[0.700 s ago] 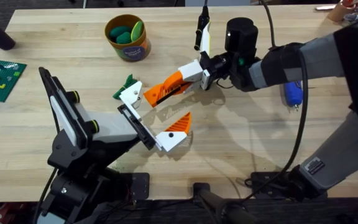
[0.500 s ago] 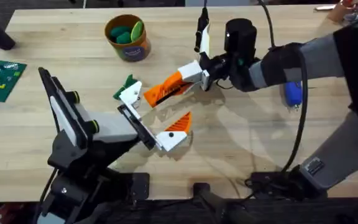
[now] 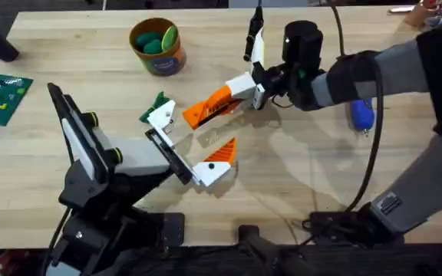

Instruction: Pick up the gripper from the table and insert it into the empty holder that is missing its gripper. Then pick up a screw, insert it into the mounting hole, and use the screwdriver to tighten it. Finally, clean up the table by picking up the vegetable and placing it into the bucket.

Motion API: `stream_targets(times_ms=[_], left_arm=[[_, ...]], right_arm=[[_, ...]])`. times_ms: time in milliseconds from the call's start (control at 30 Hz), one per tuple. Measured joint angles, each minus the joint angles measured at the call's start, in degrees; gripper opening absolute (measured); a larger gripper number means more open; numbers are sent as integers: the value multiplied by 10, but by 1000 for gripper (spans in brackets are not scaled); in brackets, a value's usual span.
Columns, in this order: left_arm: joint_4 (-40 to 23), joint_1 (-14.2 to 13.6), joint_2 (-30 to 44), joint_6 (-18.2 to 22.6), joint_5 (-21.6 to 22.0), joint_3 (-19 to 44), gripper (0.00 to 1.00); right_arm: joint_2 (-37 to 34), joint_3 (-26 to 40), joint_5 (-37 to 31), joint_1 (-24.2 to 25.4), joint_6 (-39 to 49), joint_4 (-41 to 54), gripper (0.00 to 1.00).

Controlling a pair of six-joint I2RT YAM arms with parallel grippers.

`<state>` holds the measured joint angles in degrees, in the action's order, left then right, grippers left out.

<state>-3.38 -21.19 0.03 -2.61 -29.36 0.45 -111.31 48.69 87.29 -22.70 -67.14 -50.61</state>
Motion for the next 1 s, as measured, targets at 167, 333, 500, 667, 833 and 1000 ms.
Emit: stream_targets(times_ms=[167, 333, 500, 667, 833, 1000], left_arm=[[0, 0, 0, 0, 0, 0, 986], [0, 0, 0, 0, 0, 0, 986], [0, 0, 0, 0, 0, 0, 986], [0, 0, 0, 0, 0, 0, 985], [0, 0, 0, 0, 0, 0, 986], [0, 0, 0, 0, 0, 0, 986]], right_arm=[[0, 0, 0, -4, 6, 0, 23], [0, 0, 0, -5, 7, -5, 23], [0, -1, 0, -5, -5, -30, 23], [13, -1, 0, -7, -28, -78, 23], [28, -1, 0, -16, -44, -83, 23], [28, -1, 0, -31, -55, -83, 23]])
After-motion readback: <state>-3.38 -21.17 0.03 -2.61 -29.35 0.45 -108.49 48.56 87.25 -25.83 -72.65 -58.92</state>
